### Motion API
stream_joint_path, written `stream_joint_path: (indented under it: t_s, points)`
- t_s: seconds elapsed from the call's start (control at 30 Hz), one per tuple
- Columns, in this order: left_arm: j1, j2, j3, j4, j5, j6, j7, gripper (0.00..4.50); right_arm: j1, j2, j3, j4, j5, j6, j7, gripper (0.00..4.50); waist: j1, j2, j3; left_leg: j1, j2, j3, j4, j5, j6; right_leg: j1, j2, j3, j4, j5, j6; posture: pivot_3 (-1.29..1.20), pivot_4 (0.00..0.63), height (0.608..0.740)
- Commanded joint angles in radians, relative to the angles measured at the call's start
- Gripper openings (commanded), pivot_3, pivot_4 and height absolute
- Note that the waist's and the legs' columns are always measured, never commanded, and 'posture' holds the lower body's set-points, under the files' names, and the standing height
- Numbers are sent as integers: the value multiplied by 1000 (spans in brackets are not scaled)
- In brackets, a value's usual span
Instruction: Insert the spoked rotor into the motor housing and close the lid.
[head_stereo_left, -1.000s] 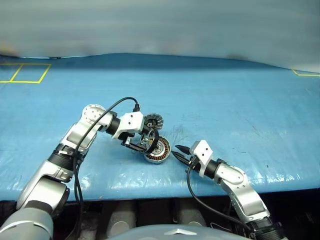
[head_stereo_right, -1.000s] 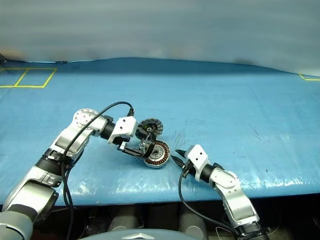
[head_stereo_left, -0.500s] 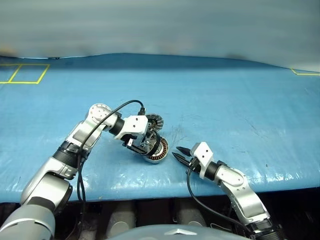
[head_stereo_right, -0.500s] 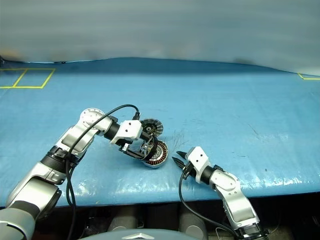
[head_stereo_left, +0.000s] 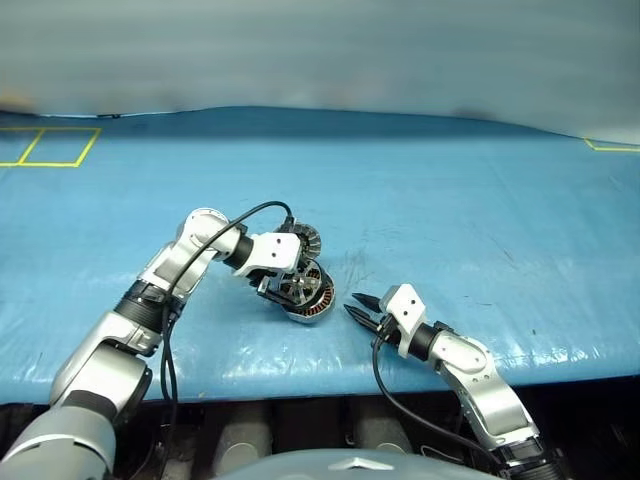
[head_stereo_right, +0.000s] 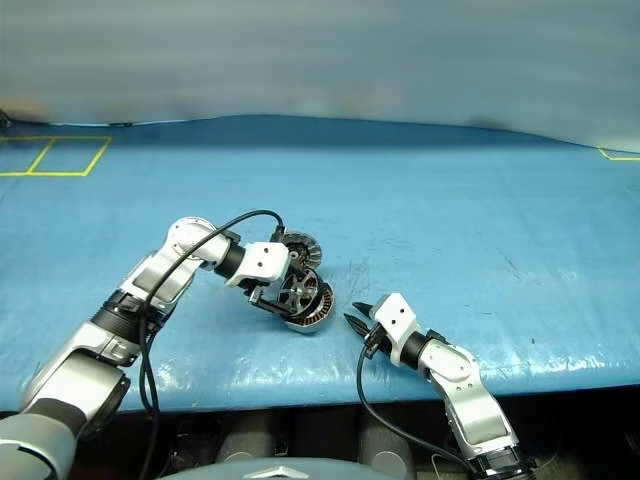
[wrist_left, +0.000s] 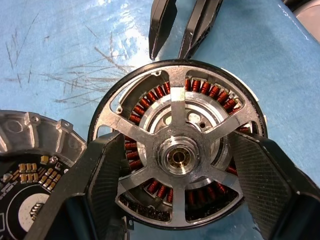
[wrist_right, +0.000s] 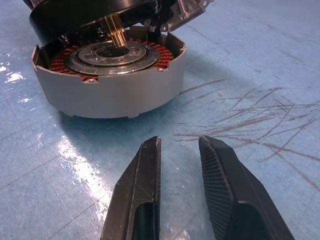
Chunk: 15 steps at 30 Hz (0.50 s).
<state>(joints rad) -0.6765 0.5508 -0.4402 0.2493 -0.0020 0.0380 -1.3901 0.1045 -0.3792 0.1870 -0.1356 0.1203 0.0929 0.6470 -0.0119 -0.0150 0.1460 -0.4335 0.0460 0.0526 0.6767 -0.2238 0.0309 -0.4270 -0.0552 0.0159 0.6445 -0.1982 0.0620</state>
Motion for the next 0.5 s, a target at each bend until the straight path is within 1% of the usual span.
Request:
stream_joint_path:
  t_s: [0.03, 0.2, 0.5]
  points:
    - [-6, -2, 50, -40, -51, 31, -4, 3973, -6, 3, -3, -9, 3, -25, 1, 1265, 0, 0, 0, 0, 0, 0, 0, 0, 0, 0, 0, 0, 0, 0, 0, 0, 150, 740]
    - [0, 6, 66, -92, -119, 119, -42, 3973, -15, 3, -4, 4, 2, -32, 3, 1265, 1, 0, 0, 0, 0, 0, 0, 0, 0, 0, 0, 0, 0, 0, 0, 0, 150, 740]
    - [0, 53, 34, -98, -74, 114, -54, 3973, -28, 3, -2, 20, -6, -46, 1, 1265, 1, 0, 0, 0, 0, 0, 0, 0, 0, 0, 0, 0, 0, 0, 0, 0, 150, 740]
